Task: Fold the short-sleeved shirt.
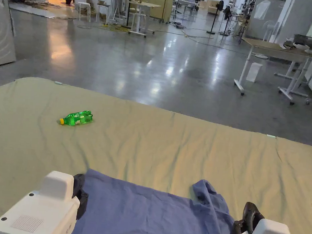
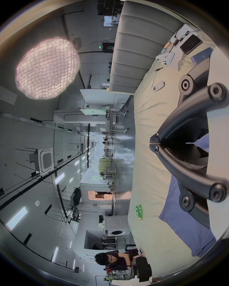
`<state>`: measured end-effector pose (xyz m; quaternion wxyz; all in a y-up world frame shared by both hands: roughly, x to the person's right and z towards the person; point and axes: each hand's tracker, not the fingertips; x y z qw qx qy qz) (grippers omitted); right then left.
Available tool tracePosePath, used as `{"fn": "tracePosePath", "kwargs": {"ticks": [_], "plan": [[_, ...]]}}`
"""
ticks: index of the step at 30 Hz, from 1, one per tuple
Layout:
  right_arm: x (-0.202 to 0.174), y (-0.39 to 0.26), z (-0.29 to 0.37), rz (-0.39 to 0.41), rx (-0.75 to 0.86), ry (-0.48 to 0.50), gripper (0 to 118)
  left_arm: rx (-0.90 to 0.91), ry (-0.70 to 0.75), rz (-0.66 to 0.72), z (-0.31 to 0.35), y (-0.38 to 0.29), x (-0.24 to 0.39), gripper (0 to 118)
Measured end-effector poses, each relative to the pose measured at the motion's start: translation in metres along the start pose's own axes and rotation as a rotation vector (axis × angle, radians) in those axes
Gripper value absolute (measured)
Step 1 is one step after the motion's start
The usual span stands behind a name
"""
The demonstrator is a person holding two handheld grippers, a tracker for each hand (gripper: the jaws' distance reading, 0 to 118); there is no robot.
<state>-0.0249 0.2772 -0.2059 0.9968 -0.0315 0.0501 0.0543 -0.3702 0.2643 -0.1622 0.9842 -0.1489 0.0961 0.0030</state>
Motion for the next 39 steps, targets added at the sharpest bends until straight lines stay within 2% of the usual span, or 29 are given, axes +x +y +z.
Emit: {"fn": "tracePosePath", "kwargs": {"ticks": [5,9,13,15,16,17,18,21,23,26,29,31,33,35,36,37,38,39], "plan": [[0.001,-0.015,-0.02,0.013,-0.075,0.026,0,-0.196,-0.075,0.051,-0.06,-0.014,-0.032,0],[0.002,-0.032,-0.038,0.005,-0.136,0.041,0,-0.321,-0.067,0.139,-0.126,-0.012,-0.054,0],[0.003,-0.048,-0.056,0.006,-0.189,0.05,0,-0.443,-0.057,0.064,-0.202,-0.008,-0.068,0],[0.005,-0.057,-0.069,0.014,-0.267,0.065,0,-0.517,-0.051,0.059,-0.24,-0.005,-0.067,0],[0.006,-0.063,-0.073,-0.008,-0.292,0.076,0,-0.543,-0.074,0.078,-0.256,-0.006,-0.07,2],[0.008,-0.071,-0.076,-0.046,-0.341,0.085,0,-0.561,-0.077,0.113,-0.274,-0.007,-0.073,9],[0.01,-0.073,-0.079,-0.014,-0.316,0.068,0,-0.581,-0.067,0.119,-0.289,-0.009,-0.074,25],[0.018,-0.088,-0.084,0.002,-0.363,0.045,0,-0.616,-0.075,0.111,-0.33,-0.021,-0.073,69],[0.025,-0.094,-0.087,-0.003,-0.392,0.032,0,-0.635,-0.087,0.102,-0.347,-0.029,-0.068,75],[0.034,-0.099,-0.088,-0.008,-0.417,0.008,0,-0.661,-0.07,0.075,-0.371,-0.039,-0.058,75],[0.043,-0.104,-0.088,0.004,-0.438,-0.014,0,-0.71,0.003,-0.016,-0.379,-0.049,-0.044,72],[0.051,-0.107,-0.09,0.002,-0.457,-0.027,0,-0.698,-0.005,-0.042,-0.376,-0.057,-0.037,52],[0.06,-0.108,-0.096,-0.004,-0.47,-0.035,0,-0.665,-0.056,-0.044,-0.37,-0.061,-0.03,23],[0.069,-0.109,-0.113,-0.001,-0.491,-0.043,0,-0.653,-0.029,-0.096,-0.36,-0.062,-0.019,10],[0.074,-0.109,-0.123,-0.007,-0.51,-0.04,1,-0.656,-0.037,-0.102,-0.358,-0.062,-0.017,8],[0.084,-0.115,-0.139,-0.013,-0.549,-0.032,5,-0.658,-0.043,-0.101,-0.356,-0.06,-0.017,7],[0.09,-0.116,-0.154,-0.019,-0.586,-0.012,15,-0.662,-0.039,-0.1,-0.354,-0.058,-0.018,7],[0.094,-0.117,-0.167,-0.019,-0.604,0.002,37,-0.662,-0.041,-0.088,-0.348,-0.055,-0.019,7]]}}
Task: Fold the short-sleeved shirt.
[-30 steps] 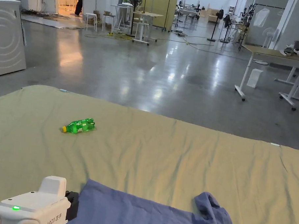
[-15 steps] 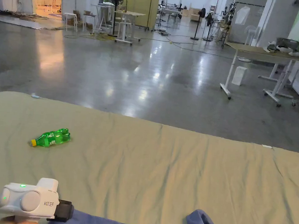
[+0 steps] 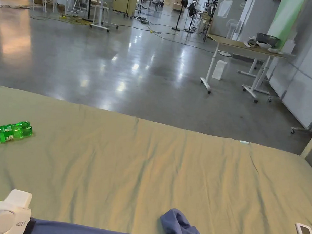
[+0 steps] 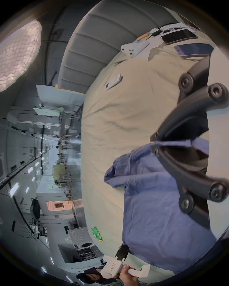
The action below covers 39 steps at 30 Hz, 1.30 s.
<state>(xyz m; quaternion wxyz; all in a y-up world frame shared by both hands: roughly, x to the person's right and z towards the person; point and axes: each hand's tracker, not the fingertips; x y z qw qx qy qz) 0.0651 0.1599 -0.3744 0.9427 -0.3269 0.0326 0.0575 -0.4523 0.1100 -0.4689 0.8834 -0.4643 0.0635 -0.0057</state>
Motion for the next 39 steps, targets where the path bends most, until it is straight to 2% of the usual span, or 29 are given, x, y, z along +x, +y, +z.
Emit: {"fn": "tracePosePath", "kwargs": {"ticks": [1,2,5,6,8,12,15,18,19,21,22,25,28,29,31,39], "plan": [[0.004,0.008,-0.014,0.014,-0.038,0.017,46,0.004,-0.005,0.002,0.006,-0.001,-0.001,7],[0.009,0.015,-0.027,0.0,-0.056,0.037,49,0.011,-0.001,0.0,0.01,-0.002,-0.001,7],[0.011,0.034,-0.064,0.05,-0.115,0.031,49,0.042,0.007,-0.014,0.026,-0.004,-0.005,7],[0.007,0.042,-0.069,0.091,-0.137,0.043,49,0.053,0.011,-0.019,0.031,-0.005,-0.005,7],[0.004,0.051,-0.089,0.11,-0.181,0.079,49,0.073,0.009,-0.031,0.038,-0.006,-0.01,7],[-0.004,0.057,-0.129,0.1,-0.296,0.114,49,0.082,0.018,-0.019,0.045,-0.011,-0.02,7],[-0.014,0.055,-0.148,0.127,-0.332,0.095,49,0.08,0.019,-0.009,0.049,-0.016,-0.023,7],[-0.02,0.057,-0.151,0.134,-0.346,0.071,43,0.072,0.023,-0.012,0.048,-0.017,-0.023,7],[-0.022,0.058,-0.148,0.137,-0.343,0.07,36,0.071,0.025,-0.016,0.049,-0.017,-0.022,7],[-0.034,0.057,-0.144,0.215,-0.319,0.048,12,0.071,0.032,-0.021,0.048,-0.018,-0.021,7],[-0.041,0.053,-0.144,0.24,-0.311,0.043,5,0.071,0.034,-0.021,0.048,-0.018,-0.02,7],[-0.046,0.046,-0.142,0.243,-0.29,0.021,3,0.069,0.037,-0.018,0.051,-0.02,-0.019,7],[-0.036,0.045,-0.141,0.17,-0.245,0.033,2,0.077,0.033,-0.013,0.06,-0.019,-0.022,7],[-0.034,0.046,-0.134,0.174,-0.211,0.029,2,0.088,0.032,-0.011,0.064,-0.018,-0.023,7],[-0.032,0.055,-0.104,0.192,-0.148,0.007,2,0.106,0.029,-0.007,0.074,-0.015,-0.025,7],[-0.003,0.105,-0.016,0.116,0.093,-0.04,2,0.246,0.039,0.016,0.146,0.001,-0.033,6]]}}
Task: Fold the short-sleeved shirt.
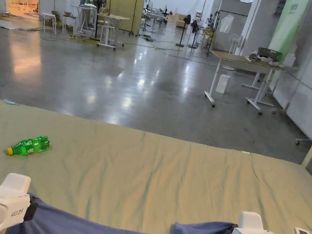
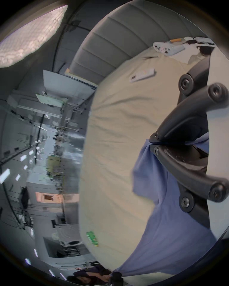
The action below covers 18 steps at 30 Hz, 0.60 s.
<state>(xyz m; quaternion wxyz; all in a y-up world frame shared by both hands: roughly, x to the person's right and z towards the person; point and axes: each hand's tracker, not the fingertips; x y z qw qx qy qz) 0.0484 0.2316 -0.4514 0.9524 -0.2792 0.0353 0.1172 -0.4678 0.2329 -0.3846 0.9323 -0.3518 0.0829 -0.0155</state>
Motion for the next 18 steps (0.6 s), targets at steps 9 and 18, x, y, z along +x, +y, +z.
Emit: {"fn": "tracePosePath", "kwargs": {"ticks": [9,18], "plan": [[0.037,0.076,0.123,-0.002,0.243,-0.066,2,0.217,0.043,0.032,0.113,0.064,-0.031,6],[0.05,0.155,0.183,0.01,0.43,-0.088,2,0.371,0.086,0.028,0.195,0.144,-0.045,6]]}}
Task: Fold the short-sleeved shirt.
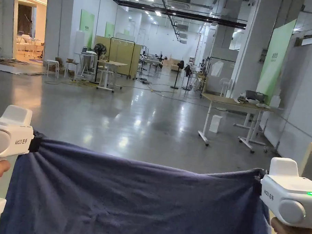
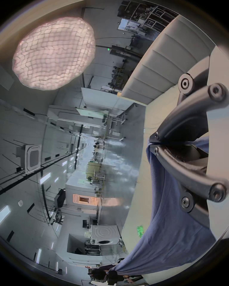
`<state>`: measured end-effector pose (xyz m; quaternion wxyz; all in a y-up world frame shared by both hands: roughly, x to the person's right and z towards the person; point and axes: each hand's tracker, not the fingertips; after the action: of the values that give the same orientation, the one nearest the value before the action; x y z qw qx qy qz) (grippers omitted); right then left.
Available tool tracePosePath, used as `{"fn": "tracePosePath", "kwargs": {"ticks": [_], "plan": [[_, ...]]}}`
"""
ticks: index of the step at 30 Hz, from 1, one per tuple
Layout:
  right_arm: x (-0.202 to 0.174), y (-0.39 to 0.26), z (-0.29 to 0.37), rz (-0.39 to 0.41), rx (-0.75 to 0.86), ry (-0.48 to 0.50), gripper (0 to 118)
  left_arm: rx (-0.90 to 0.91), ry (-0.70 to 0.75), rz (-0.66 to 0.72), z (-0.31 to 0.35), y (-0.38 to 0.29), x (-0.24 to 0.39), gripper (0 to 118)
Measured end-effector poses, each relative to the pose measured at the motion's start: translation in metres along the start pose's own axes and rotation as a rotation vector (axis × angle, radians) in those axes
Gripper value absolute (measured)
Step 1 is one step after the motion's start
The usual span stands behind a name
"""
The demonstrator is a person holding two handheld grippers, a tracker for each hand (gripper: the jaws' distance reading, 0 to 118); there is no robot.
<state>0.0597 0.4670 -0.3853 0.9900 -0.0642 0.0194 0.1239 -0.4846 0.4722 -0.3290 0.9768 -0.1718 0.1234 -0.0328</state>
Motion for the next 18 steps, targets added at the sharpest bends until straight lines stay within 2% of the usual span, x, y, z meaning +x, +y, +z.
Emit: {"fn": "tracePosePath", "kwargs": {"ticks": [3,6,14,18], "plan": [[0.008,0.025,-0.011,-0.013,0.017,-0.003,2,0.034,0.024,-0.043,0.0,0.023,0.001,6],[0.016,0.045,-0.035,-0.046,0.02,-0.001,2,0.034,0.027,-0.025,-0.011,0.043,-0.003,6],[0.016,0.102,-0.083,-0.05,0.067,-0.021,2,0.069,0.047,-0.01,-0.028,0.091,0.01,6],[0.016,0.124,-0.103,-0.058,0.106,-0.033,2,0.091,0.057,0.0,-0.06,0.115,0.007,6]]}}
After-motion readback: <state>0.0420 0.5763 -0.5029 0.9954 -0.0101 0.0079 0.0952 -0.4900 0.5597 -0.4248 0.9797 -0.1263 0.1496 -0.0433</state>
